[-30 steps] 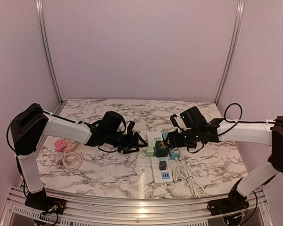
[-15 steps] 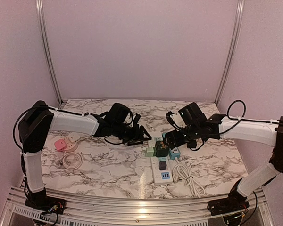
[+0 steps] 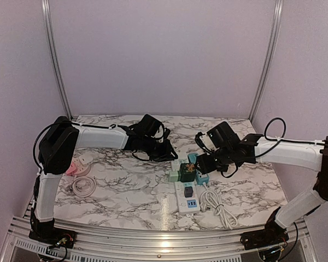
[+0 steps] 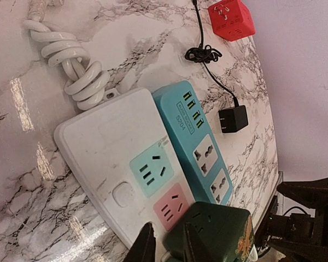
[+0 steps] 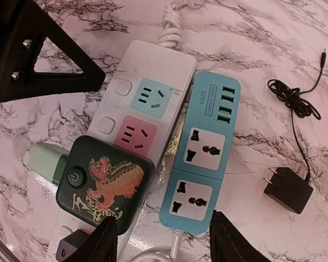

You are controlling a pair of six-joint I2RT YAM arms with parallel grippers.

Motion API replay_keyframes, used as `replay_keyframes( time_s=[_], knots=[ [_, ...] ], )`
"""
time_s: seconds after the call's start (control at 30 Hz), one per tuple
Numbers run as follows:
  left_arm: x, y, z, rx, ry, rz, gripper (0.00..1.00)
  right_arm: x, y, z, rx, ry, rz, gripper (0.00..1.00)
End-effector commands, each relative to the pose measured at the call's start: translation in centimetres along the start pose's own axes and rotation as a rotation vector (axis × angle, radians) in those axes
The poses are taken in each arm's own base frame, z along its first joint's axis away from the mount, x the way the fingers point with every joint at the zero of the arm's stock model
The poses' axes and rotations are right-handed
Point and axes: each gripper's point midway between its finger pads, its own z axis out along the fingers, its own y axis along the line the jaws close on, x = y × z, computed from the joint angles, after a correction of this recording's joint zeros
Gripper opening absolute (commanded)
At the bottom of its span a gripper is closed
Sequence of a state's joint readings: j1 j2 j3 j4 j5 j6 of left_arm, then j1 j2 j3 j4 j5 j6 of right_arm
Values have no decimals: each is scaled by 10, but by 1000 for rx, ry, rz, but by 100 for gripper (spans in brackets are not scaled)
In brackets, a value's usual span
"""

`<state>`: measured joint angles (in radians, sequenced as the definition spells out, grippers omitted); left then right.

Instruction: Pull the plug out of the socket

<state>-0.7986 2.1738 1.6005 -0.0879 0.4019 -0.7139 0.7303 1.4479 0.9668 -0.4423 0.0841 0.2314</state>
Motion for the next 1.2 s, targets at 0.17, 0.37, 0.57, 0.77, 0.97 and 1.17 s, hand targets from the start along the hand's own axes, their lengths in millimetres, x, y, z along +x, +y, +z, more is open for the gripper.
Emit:
replay_keyframes(
  time_s=[0.17, 0.37, 0.57, 0.77, 0.97, 1.17],
  knots=[
    [2, 4, 18, -17, 29, -3, 18, 47, 51, -20, -51, 122, 142, 54],
    [7, 4, 25, -15, 32, -1, 16, 70, 74, -21, 58, 174, 239, 51],
    [13, 7, 33, 4, 37, -10, 15, 82, 94, -9, 105, 204, 261, 51],
    [17, 13, 36, 2, 33, -23, 14, 78, 92, -1, 151, 184, 283, 50],
    [24, 24, 41, -20, 45, -37, 14, 69, 93, 5, 175, 167, 268, 47],
    [31, 35, 44, -47, 58, -47, 14, 69, 93, 11, 180, 170, 264, 42]
  ],
)
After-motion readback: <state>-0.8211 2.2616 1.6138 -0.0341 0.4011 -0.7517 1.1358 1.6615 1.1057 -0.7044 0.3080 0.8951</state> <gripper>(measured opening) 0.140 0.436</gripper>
